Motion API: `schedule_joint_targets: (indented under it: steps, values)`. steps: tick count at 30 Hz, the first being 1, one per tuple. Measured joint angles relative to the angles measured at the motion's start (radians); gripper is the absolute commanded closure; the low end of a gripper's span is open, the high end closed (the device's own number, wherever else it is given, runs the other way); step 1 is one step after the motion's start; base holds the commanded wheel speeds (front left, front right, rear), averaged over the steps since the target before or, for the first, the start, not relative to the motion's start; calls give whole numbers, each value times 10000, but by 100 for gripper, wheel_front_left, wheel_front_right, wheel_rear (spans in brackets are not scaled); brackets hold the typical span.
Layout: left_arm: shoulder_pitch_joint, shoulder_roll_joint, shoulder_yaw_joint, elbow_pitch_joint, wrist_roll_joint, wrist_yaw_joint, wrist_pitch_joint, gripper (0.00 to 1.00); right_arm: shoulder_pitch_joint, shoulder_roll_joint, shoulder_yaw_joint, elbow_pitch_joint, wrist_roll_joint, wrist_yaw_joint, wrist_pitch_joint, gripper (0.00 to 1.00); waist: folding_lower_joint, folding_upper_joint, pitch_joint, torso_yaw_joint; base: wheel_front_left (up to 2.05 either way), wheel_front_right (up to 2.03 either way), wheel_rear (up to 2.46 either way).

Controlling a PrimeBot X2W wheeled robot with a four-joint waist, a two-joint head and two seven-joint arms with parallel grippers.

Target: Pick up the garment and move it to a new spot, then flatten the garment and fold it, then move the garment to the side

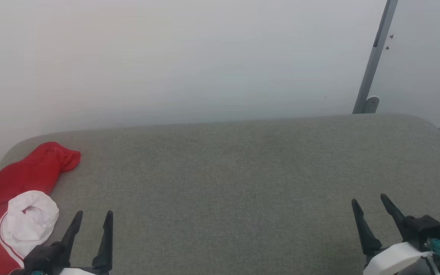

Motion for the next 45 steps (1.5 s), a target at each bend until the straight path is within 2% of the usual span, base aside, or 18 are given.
schedule_joint_targets:
  steps: [17,23,31,45]
  values:
    - [16,56,-79,75,63,56,-88,0,41,-44,0,-125,-445,13,-299,0,0,0,-8,27,0,0,0]
    - [-53,42,205,151,-276,253,2,0,27,-113,280,-125,-383,13,-384,0,0,0,-45,302,0,0,0]
    - [-189,146,598,134,-493,619,174,0,-284,-270,1183,79,-61,13,-428,0,0,0,-147,1102,0,0,0]
    - [-46,447,1141,-211,-673,1214,640,0,-1185,-339,2723,539,428,13,-558,0,0,0,-333,3160,0,0,0]
